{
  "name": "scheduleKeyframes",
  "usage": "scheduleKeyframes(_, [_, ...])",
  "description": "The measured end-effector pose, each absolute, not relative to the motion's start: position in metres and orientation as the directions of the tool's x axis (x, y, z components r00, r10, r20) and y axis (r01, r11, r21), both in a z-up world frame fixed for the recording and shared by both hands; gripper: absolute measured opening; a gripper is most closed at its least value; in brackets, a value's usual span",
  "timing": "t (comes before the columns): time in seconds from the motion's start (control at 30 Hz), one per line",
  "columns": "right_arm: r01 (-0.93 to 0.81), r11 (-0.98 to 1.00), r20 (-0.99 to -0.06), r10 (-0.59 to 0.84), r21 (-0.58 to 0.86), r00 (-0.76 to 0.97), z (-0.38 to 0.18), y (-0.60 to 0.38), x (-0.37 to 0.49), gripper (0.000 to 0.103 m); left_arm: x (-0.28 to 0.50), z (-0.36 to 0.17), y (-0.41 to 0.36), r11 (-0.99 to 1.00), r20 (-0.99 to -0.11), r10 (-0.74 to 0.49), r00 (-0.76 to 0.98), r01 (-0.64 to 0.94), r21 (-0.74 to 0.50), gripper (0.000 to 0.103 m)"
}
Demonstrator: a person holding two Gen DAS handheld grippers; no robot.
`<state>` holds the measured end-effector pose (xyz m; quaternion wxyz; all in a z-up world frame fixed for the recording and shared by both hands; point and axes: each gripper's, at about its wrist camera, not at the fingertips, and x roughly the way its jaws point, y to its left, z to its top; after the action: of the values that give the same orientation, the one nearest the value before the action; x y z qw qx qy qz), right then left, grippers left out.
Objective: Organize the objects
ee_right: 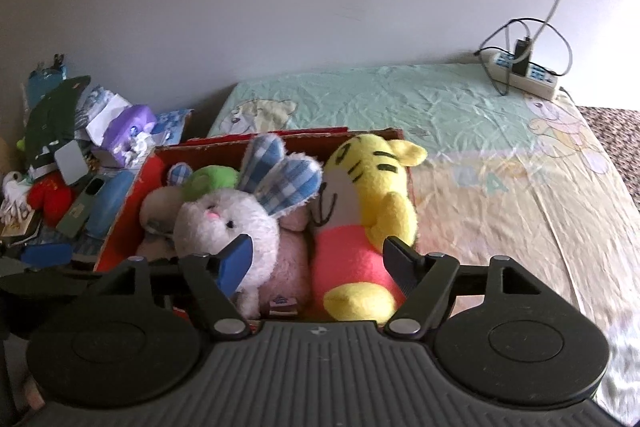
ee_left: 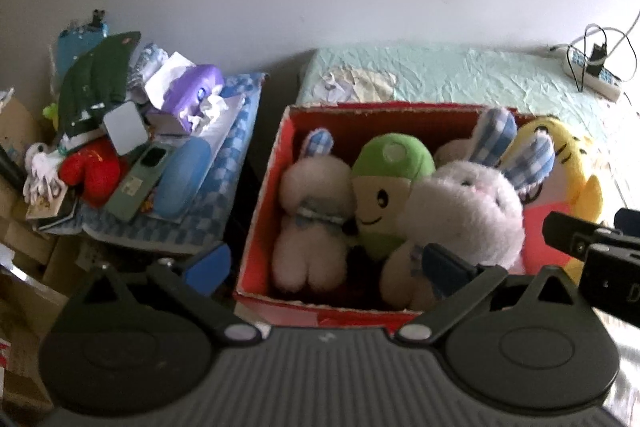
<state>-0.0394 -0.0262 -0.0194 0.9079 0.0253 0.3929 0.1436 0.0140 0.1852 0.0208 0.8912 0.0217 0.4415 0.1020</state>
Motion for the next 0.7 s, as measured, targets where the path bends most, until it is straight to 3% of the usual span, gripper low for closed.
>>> scheduleKeyframes(0.4, [-0.164,0.978,-0.696,0.209,0.132,0.687,-0.016,-0.072,-0.052,0.075,0.007,0.026,0.152,0.990,-0.792,0.141,0.594,-0.076,0.119,0.102])
scheduleKeyframes(0.7, [-0.032,0.994,-0.720,0.095,0.100,0.688,-0.019,-0.144,-0.057,0.075,-0.008,0.031,0.081,0.991,-0.791,0.104,0.603,0.001,0.132,0.102])
